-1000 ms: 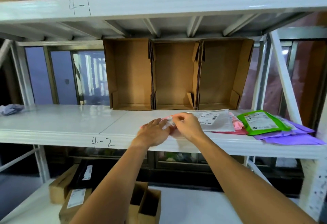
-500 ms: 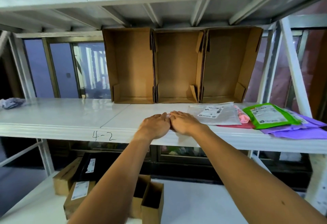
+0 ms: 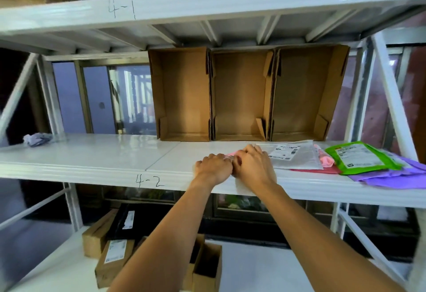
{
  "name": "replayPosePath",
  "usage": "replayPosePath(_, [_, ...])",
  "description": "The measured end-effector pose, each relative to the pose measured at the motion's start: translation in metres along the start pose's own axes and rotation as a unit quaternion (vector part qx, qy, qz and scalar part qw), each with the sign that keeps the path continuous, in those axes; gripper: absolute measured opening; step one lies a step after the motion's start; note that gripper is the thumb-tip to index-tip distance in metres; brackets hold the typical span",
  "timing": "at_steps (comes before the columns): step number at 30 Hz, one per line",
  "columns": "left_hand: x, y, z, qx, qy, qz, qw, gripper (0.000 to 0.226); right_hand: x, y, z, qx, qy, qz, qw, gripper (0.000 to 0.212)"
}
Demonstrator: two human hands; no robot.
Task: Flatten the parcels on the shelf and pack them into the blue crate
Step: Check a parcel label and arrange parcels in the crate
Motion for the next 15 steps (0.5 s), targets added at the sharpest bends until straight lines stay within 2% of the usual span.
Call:
replayPosePath(3, [0.007, 0.011, -0.003, 0.059, 0.047, -0.045, 0.996, 0.029, 0.01, 0.005, 0.001, -0.044, -0.006, 0.023, 0.999, 0.033])
replayPosePath(5, [0.01, 0.018, -0.002, 0.073, 0.067, -0.068, 0.993, 0.025, 0.015, 0.01, 0.001, -0.128, -0.02, 0.044, 0.991, 0.032])
replayPosePath(7, [0.011, 0.022, -0.001, 0.064, 0.068, -0.064, 0.994, 0.025, 0.022, 0.017, -0.001, -0.195, -0.032, 0.073, 0.977, 0.032])
replayPosePath(11, [0.023, 0.03, 0.003, 0.006, 0.016, -0.063, 0.998, 0.024, 0.036, 0.029, -0.011, -0.239, -0.047, 0.098, 0.965, 0.033])
replayPosePath(13, [0.036, 0.032, 0.004, -0.008, 0.024, -0.071, 0.997, 0.029, 0.04, 0.031, -0.015, -0.259, -0.063, 0.099, 0.959, 0.032])
replayPosePath(15, [0.05, 0.03, 0.003, 0.031, 0.052, -0.056, 0.997, 0.03, 0.045, 0.033, -0.017, -0.28, -0.079, 0.094, 0.952, 0.029])
Point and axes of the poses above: each hand's wrist, its own x-axis away from the middle knuckle, its own y-axis out of the back of the hand, z = x × y, the point moved 1 cm from there along -x, towards the middle knuckle, and after that the axes turned 1 degree about z, right-handed, at the moved point
